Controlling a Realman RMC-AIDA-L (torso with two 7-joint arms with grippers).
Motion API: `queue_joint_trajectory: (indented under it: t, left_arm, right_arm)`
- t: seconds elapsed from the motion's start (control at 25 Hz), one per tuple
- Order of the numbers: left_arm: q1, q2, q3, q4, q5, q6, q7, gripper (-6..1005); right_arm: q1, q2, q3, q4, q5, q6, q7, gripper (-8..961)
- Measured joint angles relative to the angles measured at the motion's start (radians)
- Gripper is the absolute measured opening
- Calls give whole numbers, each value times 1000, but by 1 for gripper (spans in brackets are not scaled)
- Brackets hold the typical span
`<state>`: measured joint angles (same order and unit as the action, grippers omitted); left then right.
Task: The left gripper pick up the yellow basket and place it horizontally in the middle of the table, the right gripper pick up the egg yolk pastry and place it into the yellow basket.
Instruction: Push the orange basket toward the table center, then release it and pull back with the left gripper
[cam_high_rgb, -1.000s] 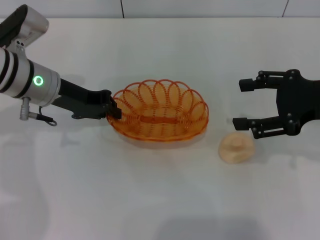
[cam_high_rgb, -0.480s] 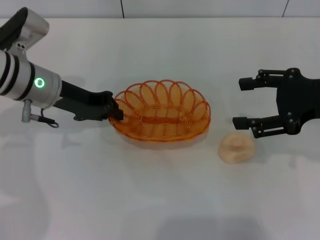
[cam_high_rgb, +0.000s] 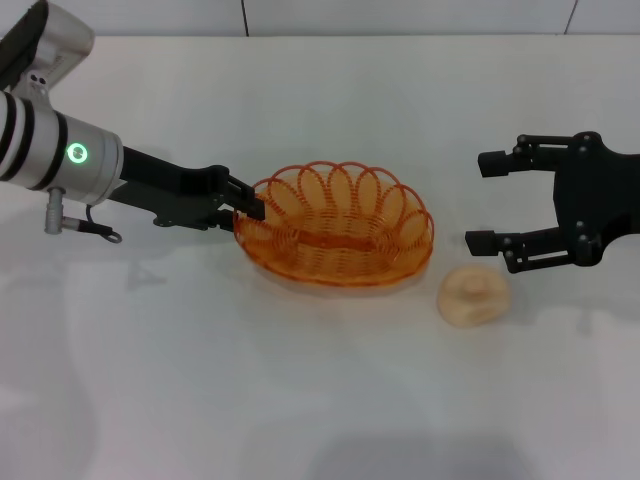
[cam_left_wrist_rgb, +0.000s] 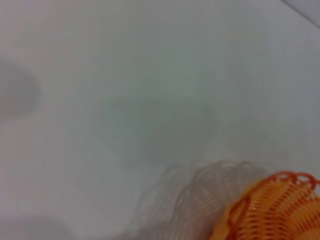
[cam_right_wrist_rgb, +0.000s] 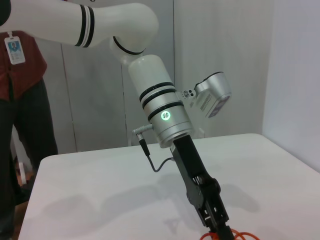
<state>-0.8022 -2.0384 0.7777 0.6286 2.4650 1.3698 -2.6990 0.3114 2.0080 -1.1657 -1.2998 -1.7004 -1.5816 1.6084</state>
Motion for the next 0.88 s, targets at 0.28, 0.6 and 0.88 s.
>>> queue_joint_trajectory:
  t: [0.28,0.6,0.88]
  left_arm:
    - [0,1,0,9,-7,5,18,376]
    - [32,15,-2,91,-48,33,33,812]
    - [93,55,-2,224,-176,49,83,870]
  right_arm:
    - [1,0,7,0,1,0,1,841]
    - [-6,0,9,-1,1,0,2,841]
    - [-6,-1,11,0,-8,0,26,842]
